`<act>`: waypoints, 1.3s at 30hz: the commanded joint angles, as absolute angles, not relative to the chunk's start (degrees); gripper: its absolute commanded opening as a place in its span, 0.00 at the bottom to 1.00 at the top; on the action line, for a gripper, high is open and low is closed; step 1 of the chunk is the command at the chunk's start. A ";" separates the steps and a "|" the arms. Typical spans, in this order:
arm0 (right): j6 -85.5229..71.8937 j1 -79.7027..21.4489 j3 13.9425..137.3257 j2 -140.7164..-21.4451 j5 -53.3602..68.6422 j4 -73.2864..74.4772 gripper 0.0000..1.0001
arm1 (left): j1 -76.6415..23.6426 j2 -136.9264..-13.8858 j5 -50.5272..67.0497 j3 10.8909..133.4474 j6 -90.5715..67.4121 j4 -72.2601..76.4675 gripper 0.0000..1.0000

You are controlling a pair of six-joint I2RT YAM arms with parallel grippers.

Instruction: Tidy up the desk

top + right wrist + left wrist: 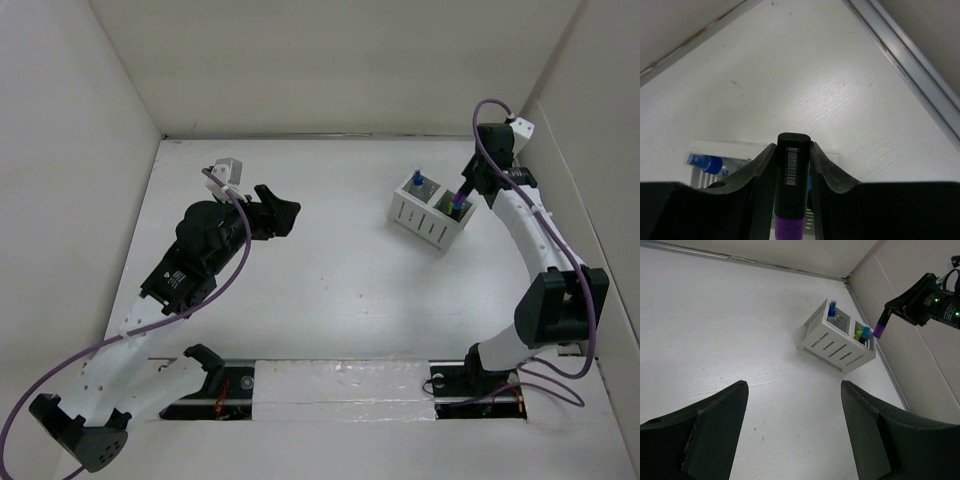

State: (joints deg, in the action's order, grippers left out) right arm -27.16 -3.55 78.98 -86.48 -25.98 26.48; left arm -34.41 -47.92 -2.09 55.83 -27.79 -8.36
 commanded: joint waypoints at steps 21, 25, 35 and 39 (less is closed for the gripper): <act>-18.72 -13.18 80.77 -96.59 -49.92 21.71 0.00 | -34.54 -49.39 -4.13 57.66 -27.33 -7.56 0.72; -19.51 -14.50 80.51 -97.12 -50.97 21.62 0.01 | -34.54 -49.57 -4.39 58.01 -27.07 -8.17 0.72; -23.98 -18.10 77.17 -95.63 -54.58 22.85 0.21 | -34.54 -50.98 -4.04 58.45 -27.69 -8.44 0.72; -25.57 -19.24 76.20 -93.35 -53.88 24.43 0.30 | -34.54 -51.33 -4.22 58.97 -27.69 -8.44 0.72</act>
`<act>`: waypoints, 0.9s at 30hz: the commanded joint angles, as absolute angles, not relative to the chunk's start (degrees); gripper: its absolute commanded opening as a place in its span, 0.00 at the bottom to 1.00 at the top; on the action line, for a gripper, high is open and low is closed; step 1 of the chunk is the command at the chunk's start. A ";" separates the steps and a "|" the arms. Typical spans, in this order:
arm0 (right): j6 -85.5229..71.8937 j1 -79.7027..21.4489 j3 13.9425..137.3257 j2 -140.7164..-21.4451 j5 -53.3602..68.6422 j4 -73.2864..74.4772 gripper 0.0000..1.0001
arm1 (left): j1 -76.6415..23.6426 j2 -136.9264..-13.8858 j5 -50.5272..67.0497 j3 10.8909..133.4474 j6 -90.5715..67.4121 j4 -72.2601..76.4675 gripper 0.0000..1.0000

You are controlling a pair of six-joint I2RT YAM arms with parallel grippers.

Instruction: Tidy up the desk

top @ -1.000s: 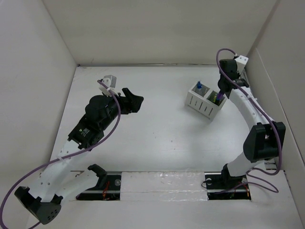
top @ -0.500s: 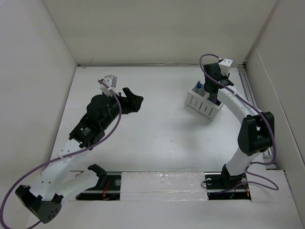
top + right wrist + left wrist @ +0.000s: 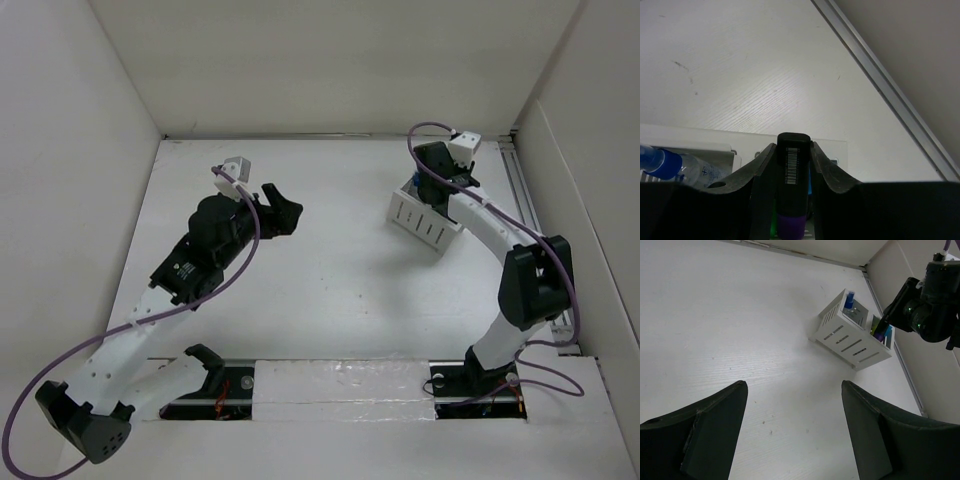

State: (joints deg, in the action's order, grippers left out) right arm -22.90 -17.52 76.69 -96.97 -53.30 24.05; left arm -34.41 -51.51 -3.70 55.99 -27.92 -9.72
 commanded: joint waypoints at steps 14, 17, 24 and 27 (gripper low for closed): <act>-26.27 -22.76 71.11 -77.89 -44.92 26.80 0.47 | -33.40 -53.17 -3.96 61.35 -28.92 -10.55 0.74; -27.68 -24.25 69.26 -74.11 -41.41 27.86 0.46 | -33.40 -53.00 -4.22 61.61 -29.00 -10.90 0.74; -27.52 -34.77 64.25 -64.79 -20.80 24.53 0.00 | -33.40 -53.52 -5.80 62.93 -29.35 -12.65 0.77; -25.49 -40.75 61.71 -62.15 -7.80 20.49 0.00 | -33.40 -54.14 -6.59 63.54 -29.62 -13.88 0.78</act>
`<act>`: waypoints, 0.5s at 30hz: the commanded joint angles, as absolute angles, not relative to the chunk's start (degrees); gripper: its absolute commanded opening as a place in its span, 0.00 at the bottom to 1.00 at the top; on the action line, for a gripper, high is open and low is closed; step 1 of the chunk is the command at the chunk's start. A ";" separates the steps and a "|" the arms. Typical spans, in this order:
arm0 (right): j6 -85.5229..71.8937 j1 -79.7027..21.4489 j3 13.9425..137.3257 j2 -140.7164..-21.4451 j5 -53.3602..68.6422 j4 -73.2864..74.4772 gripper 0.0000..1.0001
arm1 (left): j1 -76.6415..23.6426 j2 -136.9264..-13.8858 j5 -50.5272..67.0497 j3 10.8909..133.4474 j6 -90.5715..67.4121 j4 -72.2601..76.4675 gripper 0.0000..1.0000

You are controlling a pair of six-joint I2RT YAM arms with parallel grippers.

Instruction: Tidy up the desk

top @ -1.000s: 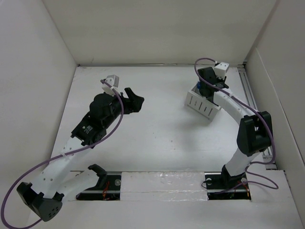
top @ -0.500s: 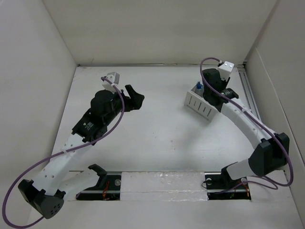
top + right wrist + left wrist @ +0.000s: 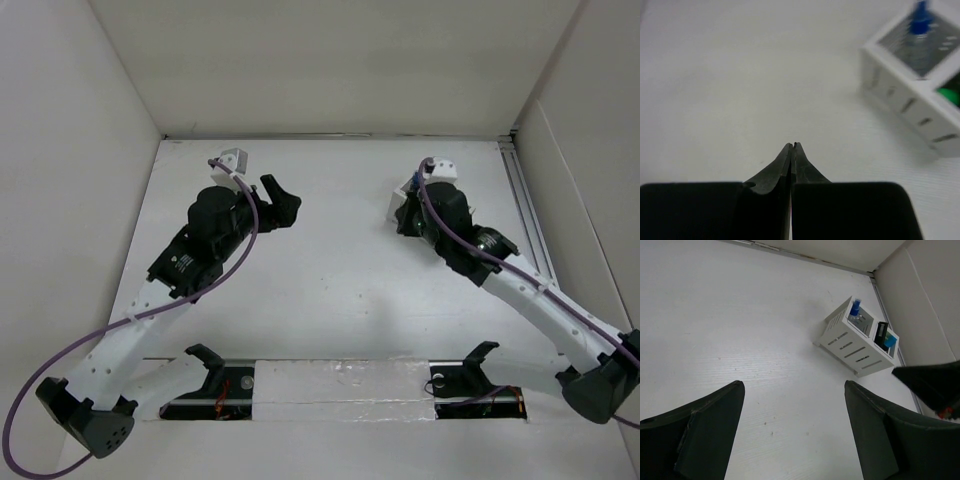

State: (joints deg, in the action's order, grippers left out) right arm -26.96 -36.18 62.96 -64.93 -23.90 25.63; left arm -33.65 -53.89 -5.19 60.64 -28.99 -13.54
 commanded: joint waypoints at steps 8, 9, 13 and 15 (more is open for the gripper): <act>-30.67 -51.94 53.10 -56.34 -2.73 19.25 0.33 | -33.40 -53.35 -7.91 63.11 -30.76 -15.47 0.78; -30.93 -52.64 51.43 -55.99 -1.68 19.07 0.45 | -33.40 -53.18 -7.91 63.02 -30.85 -15.47 0.78; -31.90 -55.36 49.22 -57.39 -2.81 19.86 0.62 | -33.40 -52.56 -8.08 62.93 -31.64 -15.64 0.78; -32.26 -57.21 49.04 -59.23 -3.95 20.56 0.62 | -33.40 -52.73 -8.26 62.84 -32.25 -15.82 0.78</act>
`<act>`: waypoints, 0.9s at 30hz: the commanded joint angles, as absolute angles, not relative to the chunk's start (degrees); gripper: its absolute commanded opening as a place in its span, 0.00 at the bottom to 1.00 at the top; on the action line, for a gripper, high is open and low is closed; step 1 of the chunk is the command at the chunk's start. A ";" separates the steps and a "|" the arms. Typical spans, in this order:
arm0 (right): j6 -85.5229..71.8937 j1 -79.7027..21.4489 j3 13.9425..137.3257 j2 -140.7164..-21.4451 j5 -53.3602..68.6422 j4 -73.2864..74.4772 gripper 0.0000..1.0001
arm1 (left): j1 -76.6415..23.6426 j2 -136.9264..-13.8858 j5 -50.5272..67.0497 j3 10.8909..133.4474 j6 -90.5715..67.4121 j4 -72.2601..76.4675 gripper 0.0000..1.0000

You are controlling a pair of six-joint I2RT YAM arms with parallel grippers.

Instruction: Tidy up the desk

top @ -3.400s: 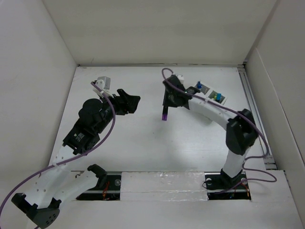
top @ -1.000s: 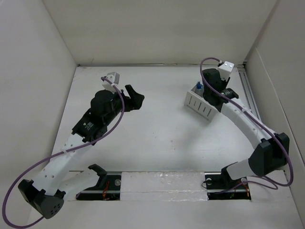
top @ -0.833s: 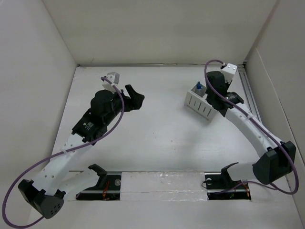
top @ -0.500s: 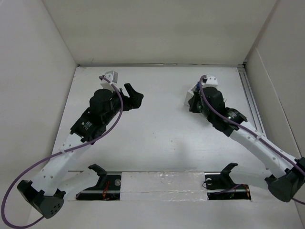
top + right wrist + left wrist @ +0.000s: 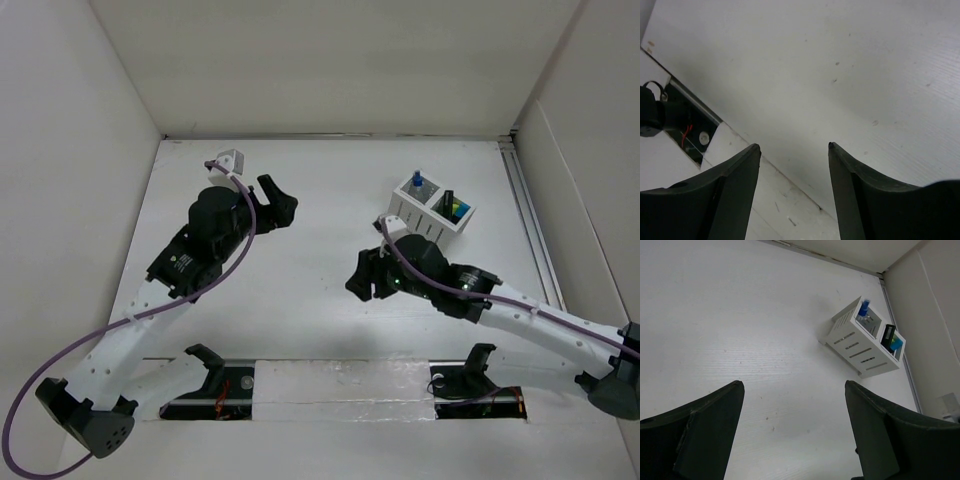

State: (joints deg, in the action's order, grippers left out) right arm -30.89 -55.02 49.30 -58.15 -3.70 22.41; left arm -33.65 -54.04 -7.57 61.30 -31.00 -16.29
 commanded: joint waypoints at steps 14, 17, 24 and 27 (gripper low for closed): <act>-30.15 -65.03 50.71 -69.34 -5.97 19.69 0.62 | -33.40 -52.03 -8.09 63.11 -35.07 -17.75 0.78; -29.36 -65.04 50.97 -70.22 -6.24 19.51 0.62 | -33.40 -51.77 -7.82 62.84 -35.86 -17.84 0.77; -26.02 -65.04 54.75 -72.33 -9.31 21.97 0.62 | -33.40 -51.33 -7.21 61.79 -36.39 -17.31 0.77; -25.75 -65.04 55.90 -72.42 -10.45 22.50 0.62 | -33.40 -51.15 -7.47 61.79 -35.86 -17.05 0.77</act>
